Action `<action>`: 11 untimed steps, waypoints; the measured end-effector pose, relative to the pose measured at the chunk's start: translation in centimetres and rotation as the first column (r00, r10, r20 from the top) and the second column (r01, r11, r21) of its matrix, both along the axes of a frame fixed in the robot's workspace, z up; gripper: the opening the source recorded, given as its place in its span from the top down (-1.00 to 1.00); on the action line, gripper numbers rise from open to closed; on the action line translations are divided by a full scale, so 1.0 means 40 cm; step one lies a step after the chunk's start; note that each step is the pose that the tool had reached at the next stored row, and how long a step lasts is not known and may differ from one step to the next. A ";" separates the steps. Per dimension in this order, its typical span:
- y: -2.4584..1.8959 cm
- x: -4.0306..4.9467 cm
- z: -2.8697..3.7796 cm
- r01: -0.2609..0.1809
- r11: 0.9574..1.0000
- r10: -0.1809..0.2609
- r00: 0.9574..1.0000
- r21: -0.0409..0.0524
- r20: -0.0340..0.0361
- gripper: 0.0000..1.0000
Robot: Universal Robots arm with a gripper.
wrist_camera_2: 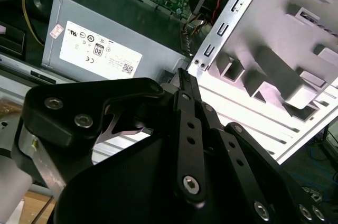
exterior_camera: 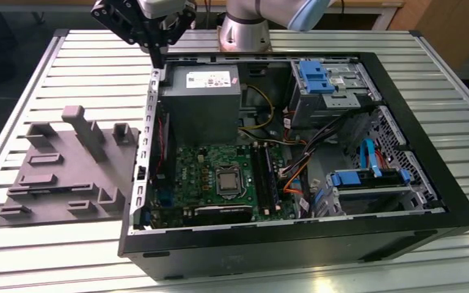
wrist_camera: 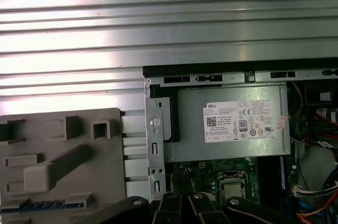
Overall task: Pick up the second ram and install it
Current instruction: 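Reach for the second ram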
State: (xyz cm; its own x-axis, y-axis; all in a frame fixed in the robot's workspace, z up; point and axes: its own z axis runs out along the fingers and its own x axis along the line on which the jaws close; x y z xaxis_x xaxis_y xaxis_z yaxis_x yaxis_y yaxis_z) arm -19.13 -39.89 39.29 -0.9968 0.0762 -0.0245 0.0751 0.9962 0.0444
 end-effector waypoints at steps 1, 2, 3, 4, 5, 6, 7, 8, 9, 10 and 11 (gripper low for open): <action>0.000 -0.001 0.000 0.000 1.000 0.000 1.000 0.000 0.000 0.79; 0.000 -0.003 0.000 0.000 1.000 0.000 1.000 0.000 0.000 0.79; 0.000 -0.005 0.000 0.000 1.000 0.000 1.000 0.000 0.000 0.79; 0.000 -0.006 0.000 0.000 1.000 0.000 1.000 0.000 0.000 0.79; 0.000 -0.007 0.000 0.000 1.000 0.000 1.000 0.000 0.000 0.79; 0.000 -0.008 0.000 0.000 1.000 0.000 1.000 0.000 0.000 0.79; 0.000 -0.009 0.000 0.000 1.000 0.000 1.000 0.000 0.000 0.79; 0.000 -0.012 0.000 0.000 1.000 0.000 1.000 0.000 0.000 0.79; 0.000 -0.013 0.000 0.000 1.000 0.000 1.000 0.000 0.000 0.79; 0.000 -0.013 0.000 0.000 1.000 0.000 1.000 0.000 0.000 0.79; 0.000 -0.014 0.000 0.000 1.000 0.000 1.000 0.000 0.000 0.79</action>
State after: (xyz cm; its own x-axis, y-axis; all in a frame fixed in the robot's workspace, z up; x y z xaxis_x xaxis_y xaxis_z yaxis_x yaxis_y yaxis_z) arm -19.68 -39.89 39.29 -0.9968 0.0761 -0.0245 0.0750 0.9962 0.0447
